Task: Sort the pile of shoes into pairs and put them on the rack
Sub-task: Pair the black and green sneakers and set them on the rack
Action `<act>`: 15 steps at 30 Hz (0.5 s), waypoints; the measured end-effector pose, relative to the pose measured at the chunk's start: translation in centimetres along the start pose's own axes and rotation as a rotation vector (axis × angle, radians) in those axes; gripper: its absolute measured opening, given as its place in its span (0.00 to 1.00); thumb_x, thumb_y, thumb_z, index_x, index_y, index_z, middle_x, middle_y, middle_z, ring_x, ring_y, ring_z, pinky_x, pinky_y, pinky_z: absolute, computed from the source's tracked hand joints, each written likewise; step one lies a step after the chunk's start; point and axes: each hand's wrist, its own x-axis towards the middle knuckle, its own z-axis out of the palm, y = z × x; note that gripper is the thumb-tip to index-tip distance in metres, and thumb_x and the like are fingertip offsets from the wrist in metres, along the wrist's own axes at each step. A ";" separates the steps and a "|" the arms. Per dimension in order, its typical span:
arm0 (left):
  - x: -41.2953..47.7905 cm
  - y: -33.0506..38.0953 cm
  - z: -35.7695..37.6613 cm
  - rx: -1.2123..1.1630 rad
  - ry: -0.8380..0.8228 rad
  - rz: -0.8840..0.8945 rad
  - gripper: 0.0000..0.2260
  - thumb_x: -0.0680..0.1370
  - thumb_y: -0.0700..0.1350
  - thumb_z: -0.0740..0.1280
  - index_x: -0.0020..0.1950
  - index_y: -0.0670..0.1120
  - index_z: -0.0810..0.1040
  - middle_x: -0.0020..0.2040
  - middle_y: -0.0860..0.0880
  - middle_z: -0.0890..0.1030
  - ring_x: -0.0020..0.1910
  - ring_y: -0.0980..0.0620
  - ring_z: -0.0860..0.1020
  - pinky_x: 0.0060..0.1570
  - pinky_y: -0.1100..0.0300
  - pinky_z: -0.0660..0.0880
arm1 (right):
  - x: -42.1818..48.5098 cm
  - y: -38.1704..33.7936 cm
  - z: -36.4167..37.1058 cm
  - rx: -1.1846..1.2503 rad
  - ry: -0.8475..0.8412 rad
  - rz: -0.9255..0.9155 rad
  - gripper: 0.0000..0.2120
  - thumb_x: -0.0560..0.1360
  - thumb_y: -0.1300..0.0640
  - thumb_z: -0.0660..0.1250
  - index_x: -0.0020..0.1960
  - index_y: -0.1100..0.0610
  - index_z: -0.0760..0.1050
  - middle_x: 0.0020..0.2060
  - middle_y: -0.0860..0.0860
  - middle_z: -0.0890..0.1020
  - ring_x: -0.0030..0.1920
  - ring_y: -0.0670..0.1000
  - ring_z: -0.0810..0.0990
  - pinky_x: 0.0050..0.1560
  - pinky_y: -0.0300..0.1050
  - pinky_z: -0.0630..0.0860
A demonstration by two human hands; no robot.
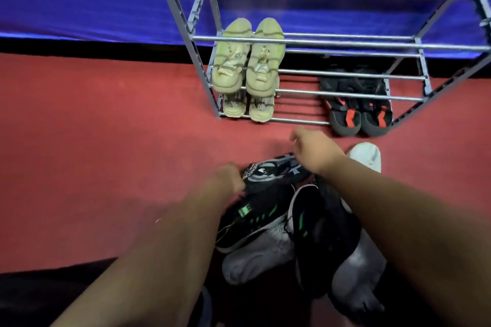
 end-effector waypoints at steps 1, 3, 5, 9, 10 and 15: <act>-0.1 -0.8 1.2 0.023 -0.041 0.000 0.21 0.77 0.50 0.71 0.70 0.52 0.79 0.62 0.44 0.84 0.50 0.49 0.81 0.50 0.61 0.73 | -0.9 0.8 0.7 -0.074 -0.106 -0.021 0.11 0.79 0.55 0.63 0.59 0.52 0.79 0.55 0.55 0.84 0.54 0.60 0.82 0.56 0.52 0.80; -0.3 -2.1 3.3 0.075 -0.149 -0.008 0.23 0.76 0.50 0.71 0.71 0.53 0.78 0.65 0.47 0.84 0.55 0.47 0.83 0.55 0.60 0.77 | -2.4 2.3 2.1 -0.237 -0.232 -0.066 0.10 0.78 0.52 0.62 0.51 0.52 0.81 0.51 0.54 0.85 0.54 0.60 0.83 0.55 0.50 0.80; -0.6 -2.7 4.3 0.110 -0.195 -0.004 0.27 0.79 0.50 0.71 0.78 0.55 0.72 0.71 0.49 0.79 0.63 0.46 0.81 0.62 0.59 0.75 | -3.3 2.8 3.0 -0.355 -0.203 -0.119 0.11 0.78 0.48 0.60 0.45 0.50 0.79 0.47 0.52 0.86 0.52 0.60 0.83 0.54 0.50 0.79; -0.3 -1.8 5.6 0.096 -0.097 -0.001 0.28 0.80 0.52 0.71 0.78 0.45 0.71 0.72 0.42 0.78 0.68 0.42 0.78 0.64 0.56 0.74 | -3.8 2.7 3.8 -0.380 -0.174 -0.131 0.13 0.76 0.47 0.58 0.47 0.49 0.80 0.50 0.52 0.87 0.56 0.60 0.81 0.59 0.51 0.77; -0.1 -1.4 5.8 0.078 -0.074 -0.018 0.28 0.79 0.52 0.72 0.76 0.42 0.72 0.70 0.40 0.78 0.66 0.41 0.79 0.64 0.55 0.76 | -3.8 2.5 3.7 -0.375 -0.173 -0.121 0.14 0.76 0.48 0.58 0.49 0.50 0.81 0.51 0.53 0.87 0.57 0.61 0.81 0.60 0.51 0.77; -0.1 0.7 7.8 0.090 -0.060 -0.069 0.37 0.81 0.57 0.70 0.80 0.34 0.63 0.73 0.37 0.72 0.71 0.40 0.74 0.71 0.52 0.73 | -3.6 2.9 2.3 -0.365 -0.134 0.028 0.16 0.78 0.51 0.62 0.62 0.49 0.82 0.62 0.56 0.83 0.64 0.61 0.78 0.66 0.53 0.71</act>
